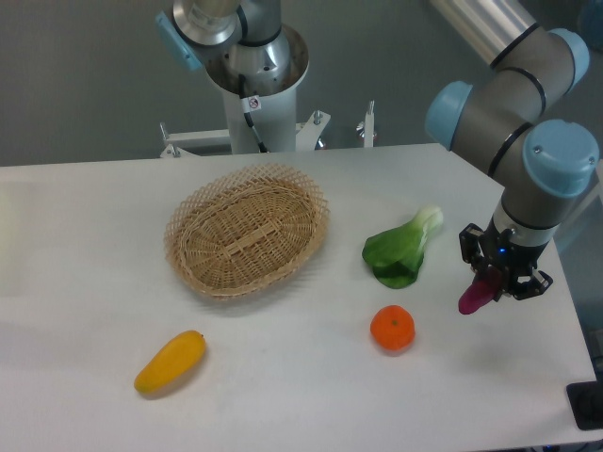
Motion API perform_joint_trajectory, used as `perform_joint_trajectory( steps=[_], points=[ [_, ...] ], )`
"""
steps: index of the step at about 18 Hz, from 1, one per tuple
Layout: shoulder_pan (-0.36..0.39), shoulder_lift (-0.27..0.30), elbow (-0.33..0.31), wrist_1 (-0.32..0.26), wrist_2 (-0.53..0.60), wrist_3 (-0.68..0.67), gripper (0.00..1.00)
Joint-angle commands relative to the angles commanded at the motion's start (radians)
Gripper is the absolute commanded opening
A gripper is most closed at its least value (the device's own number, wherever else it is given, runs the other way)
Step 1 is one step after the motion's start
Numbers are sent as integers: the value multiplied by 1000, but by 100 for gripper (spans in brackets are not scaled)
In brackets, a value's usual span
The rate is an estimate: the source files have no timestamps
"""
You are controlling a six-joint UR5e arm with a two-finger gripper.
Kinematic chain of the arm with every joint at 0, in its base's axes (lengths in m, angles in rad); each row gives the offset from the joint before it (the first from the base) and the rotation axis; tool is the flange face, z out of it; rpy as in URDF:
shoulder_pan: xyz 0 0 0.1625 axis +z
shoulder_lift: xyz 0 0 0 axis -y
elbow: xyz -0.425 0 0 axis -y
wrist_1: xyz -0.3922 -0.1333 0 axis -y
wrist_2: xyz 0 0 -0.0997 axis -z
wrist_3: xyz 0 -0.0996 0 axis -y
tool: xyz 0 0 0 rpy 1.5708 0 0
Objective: Place the sweet potato on the table
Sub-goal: 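Lower the gripper holding the purple sweet potato toward the table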
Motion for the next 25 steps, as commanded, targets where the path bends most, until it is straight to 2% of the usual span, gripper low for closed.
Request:
perform_joint_trajectory(
  steps=[10, 14, 17, 23, 25],
  points=[
    [0, 2, -17, 14, 2, -17, 26],
    [0, 5, -57, 66, 0, -26, 26],
    [2, 5, -71, 72, 0, -28, 26],
    [5, 8, -161, 90, 2, -17, 24],
    [5, 8, -190, 113, 2, -15, 21]
  ],
)
